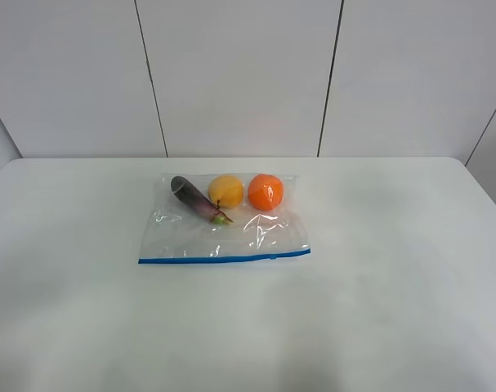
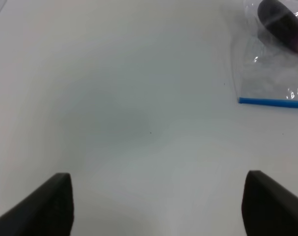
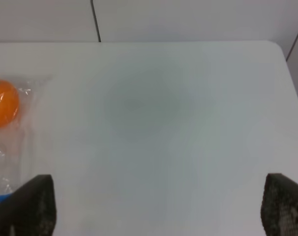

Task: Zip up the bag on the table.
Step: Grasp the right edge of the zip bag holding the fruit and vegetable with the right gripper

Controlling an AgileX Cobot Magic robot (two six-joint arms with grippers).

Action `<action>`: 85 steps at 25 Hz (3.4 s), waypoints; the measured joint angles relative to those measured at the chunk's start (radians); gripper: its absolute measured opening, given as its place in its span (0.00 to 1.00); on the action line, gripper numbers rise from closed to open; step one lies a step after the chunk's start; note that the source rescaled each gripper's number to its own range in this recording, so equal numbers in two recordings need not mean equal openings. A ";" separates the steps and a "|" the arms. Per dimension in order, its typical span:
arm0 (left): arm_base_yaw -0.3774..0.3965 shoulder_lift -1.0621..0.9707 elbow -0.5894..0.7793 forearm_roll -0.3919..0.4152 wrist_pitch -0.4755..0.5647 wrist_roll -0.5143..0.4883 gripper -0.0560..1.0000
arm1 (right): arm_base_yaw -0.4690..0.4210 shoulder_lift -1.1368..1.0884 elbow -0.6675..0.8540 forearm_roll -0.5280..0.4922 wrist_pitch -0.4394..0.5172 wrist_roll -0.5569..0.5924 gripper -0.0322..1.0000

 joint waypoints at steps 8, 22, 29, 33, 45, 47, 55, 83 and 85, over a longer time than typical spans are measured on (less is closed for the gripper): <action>0.000 0.000 0.000 0.003 0.000 0.000 1.00 | 0.000 0.196 0.000 0.008 -0.139 0.000 1.00; 0.000 0.000 0.000 0.013 0.000 0.000 1.00 | 0.000 0.467 -0.001 0.073 -0.324 -0.003 0.97; 0.000 0.000 0.000 0.013 0.000 0.001 1.00 | 0.003 0.623 -0.001 0.308 -0.385 -0.066 0.97; 0.000 0.000 0.000 0.013 0.000 0.001 1.00 | 0.045 0.700 -0.001 0.433 -0.387 -0.144 0.97; 0.000 0.000 0.000 0.013 0.000 0.001 1.00 | 0.227 0.929 -0.002 0.624 -0.471 -0.188 0.94; 0.000 0.000 0.000 0.013 0.000 0.001 1.00 | 0.242 0.962 -0.003 0.644 -0.483 -0.188 0.94; 0.000 0.000 0.000 0.013 0.000 0.001 1.00 | 0.244 1.054 -0.057 0.678 -0.429 -0.215 0.94; 0.000 0.000 0.000 0.013 0.000 0.001 1.00 | 0.244 1.242 -0.259 1.166 -0.076 -0.494 0.76; 0.000 0.000 0.000 0.013 0.000 0.001 1.00 | 0.244 1.242 -0.260 1.173 -0.076 -0.496 0.63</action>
